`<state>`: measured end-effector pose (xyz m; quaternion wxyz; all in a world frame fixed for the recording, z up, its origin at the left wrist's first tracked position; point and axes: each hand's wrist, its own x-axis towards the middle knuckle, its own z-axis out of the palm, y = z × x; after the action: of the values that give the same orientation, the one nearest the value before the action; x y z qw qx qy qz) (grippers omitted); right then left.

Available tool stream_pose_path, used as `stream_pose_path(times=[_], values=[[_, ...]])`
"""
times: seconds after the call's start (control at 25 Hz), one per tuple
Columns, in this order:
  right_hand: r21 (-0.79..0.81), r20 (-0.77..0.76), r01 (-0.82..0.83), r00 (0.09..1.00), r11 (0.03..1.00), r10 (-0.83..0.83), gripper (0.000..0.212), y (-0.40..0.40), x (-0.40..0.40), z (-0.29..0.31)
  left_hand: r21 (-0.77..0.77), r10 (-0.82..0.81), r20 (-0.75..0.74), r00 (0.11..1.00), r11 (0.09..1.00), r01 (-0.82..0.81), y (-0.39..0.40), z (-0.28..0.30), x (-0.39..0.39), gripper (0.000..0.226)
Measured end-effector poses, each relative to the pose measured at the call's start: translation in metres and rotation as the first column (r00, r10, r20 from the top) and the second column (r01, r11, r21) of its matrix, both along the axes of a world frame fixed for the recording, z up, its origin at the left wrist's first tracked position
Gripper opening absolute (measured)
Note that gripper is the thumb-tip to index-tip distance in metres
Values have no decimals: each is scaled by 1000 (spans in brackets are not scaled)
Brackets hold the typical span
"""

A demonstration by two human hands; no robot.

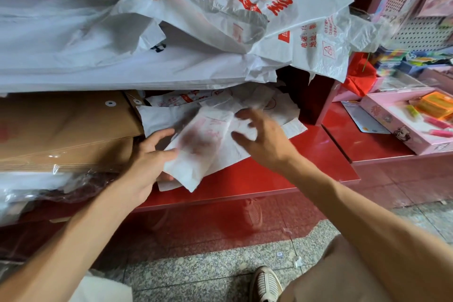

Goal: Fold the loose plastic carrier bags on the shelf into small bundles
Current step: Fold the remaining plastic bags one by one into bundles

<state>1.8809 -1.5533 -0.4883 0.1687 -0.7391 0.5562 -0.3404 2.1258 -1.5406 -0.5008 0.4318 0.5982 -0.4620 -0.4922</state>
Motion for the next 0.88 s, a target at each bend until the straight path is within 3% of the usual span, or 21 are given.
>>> stream_pose_path(times=[0.08,0.12,0.24,0.32,0.36,0.44,0.52,0.56,0.64,0.72,0.8,0.88], values=[[154,-53,-303,948,941,314,54,19,23,-1,100,-116,-54,992,988,121,4,0,-2,29],[183,-177,-369,900,911,399,61,25,34,-6,145,-165,-100,981,973,178,6,1,-3,27],[214,-488,-290,795,933,359,87,31,55,-21,197,-313,-243,918,911,363,12,5,-1,48],[198,-505,-243,805,950,311,93,31,61,-22,189,-381,-250,890,883,431,14,8,3,65],[160,-497,-240,819,957,289,88,32,61,-23,181,-408,-181,895,880,438,14,7,5,70],[84,-490,-256,831,963,263,66,31,59,-23,123,-432,270,860,902,414,13,2,9,70],[41,-465,-253,851,967,243,44,25,56,-26,7,-304,692,655,910,414,15,-2,8,48],[29,-433,-250,870,968,237,39,23,56,-27,-67,-217,788,576,900,430,17,-4,6,36],[0,-331,-240,916,971,226,32,20,56,-29,-202,-101,836,540,858,472,19,-9,4,18],[48,-176,-215,959,975,220,21,18,55,-27,-239,-91,801,591,857,456,16,-13,5,8],[147,-42,-189,979,971,197,14,13,53,-24,-160,-130,767,628,910,384,7,-18,8,28],[227,31,-138,990,964,135,19,4,52,-25,-109,-97,767,634,954,278,0,-21,12,33]])
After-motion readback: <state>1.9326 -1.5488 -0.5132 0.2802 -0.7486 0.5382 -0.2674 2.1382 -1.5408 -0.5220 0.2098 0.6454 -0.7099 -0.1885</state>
